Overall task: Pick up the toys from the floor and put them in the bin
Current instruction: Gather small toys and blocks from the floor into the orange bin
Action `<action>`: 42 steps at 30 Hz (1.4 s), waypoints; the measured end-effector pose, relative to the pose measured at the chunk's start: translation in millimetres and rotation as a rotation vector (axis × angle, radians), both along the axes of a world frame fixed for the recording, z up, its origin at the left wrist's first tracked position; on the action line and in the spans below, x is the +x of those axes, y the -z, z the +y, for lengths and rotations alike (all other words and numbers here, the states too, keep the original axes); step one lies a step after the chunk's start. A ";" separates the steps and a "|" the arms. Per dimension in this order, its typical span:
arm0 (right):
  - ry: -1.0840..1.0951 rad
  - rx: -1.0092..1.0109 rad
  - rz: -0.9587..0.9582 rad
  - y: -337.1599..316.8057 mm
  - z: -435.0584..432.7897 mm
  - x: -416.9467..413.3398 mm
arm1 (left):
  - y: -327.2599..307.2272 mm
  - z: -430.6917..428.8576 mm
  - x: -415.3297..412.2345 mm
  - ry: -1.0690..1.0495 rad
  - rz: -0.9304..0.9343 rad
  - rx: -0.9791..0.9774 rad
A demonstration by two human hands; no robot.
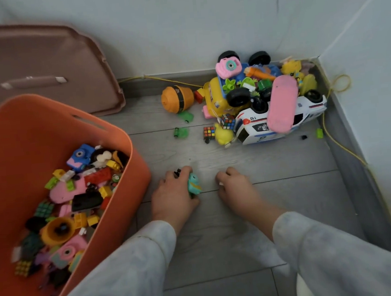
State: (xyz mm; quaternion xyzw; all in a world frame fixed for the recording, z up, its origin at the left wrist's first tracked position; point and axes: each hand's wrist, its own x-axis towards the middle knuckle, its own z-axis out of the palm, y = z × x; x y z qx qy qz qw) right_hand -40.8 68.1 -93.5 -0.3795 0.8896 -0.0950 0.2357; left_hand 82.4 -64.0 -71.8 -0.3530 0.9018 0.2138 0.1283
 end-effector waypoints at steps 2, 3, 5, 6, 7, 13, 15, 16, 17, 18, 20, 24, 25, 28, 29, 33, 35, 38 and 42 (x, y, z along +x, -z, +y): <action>0.065 -0.051 -0.036 -4.9 2.9 -2.7 | -3.3 -0.4 5.9 -0.017 0.023 0.023; 0.088 -0.068 -0.051 -7.8 4.5 -5.2 | -6.3 -0.7 8.5 -0.024 0.033 0.030; 0.111 -0.080 -0.070 -16.1 6.3 -10.4 | -15.7 -1.1 10.6 -0.039 0.048 0.044; 0.111 -0.086 -0.074 -22.4 6.0 -12.7 | -22.7 -1.4 10.3 -0.049 0.056 0.053; 0.108 -0.097 -0.075 -30.5 4.7 -14.7 | -30.6 -1.8 8.9 -0.058 0.065 0.061; 0.107 -0.243 0.021 -87.3 -22.6 -32.4 | -82.9 -2.5 -11.2 -0.106 0.205 0.067; 0.099 -0.263 0.040 -106.4 -34.1 -38.1 | -100.7 -3.5 -16.9 -0.127 0.280 0.077; 0.089 -0.279 0.048 -116.6 -40.6 -40.6 | -111.3 -4.5 -19.1 -0.129 0.319 0.078; 0.090 -0.298 0.050 -125.5 -46.2 -43.1 | -120.6 -4.4 -21.6 -0.120 0.349 0.075; 0.098 -0.321 0.051 -136.0 -52.3 -44.7 | -132.2 -4.8 -22.7 -0.107 0.378 0.065; 0.117 -0.362 0.064 -158.3 -64.3 -47.0 | -156.3 -5.9 -22.4 -0.076 0.434 0.034; 0.101 -0.406 0.088 -201.7 -87.1 -47.3 | -197.9 -18.9 -15.8 -0.050 0.538 -0.024; 0.086 -0.422 0.086 -213.2 -94.0 -45.4 | -208.4 -26.0 -12.2 -0.054 0.552 -0.045; 0.041 -0.473 0.076 -242.0 -117.6 -33.5 | -241.0 -51.9 8.5 -0.095 0.567 -0.134; 0.019 -0.482 0.075 -249.9 -127.2 -26.3 | -251.1 -61.5 19.7 -0.114 0.557 -0.163; -0.107 -0.479 0.047 -266.0 -160.0 9.6 | -277.3 -95.2 66.7 -0.161 0.479 -0.219; -0.167 -0.486 0.000 -271.2 -172.3 33.7 | -284.5 -110.7 93.0 -0.200 0.434 -0.210; -0.244 -0.478 -0.049 -274.3 -184.6 67.0 | -285.9 -130.0 131.1 -0.247 0.349 -0.127; -0.361 -0.428 -0.096 -267.9 -192.1 104.5 | -274.8 -134.5 172.8 -0.220 0.189 -0.025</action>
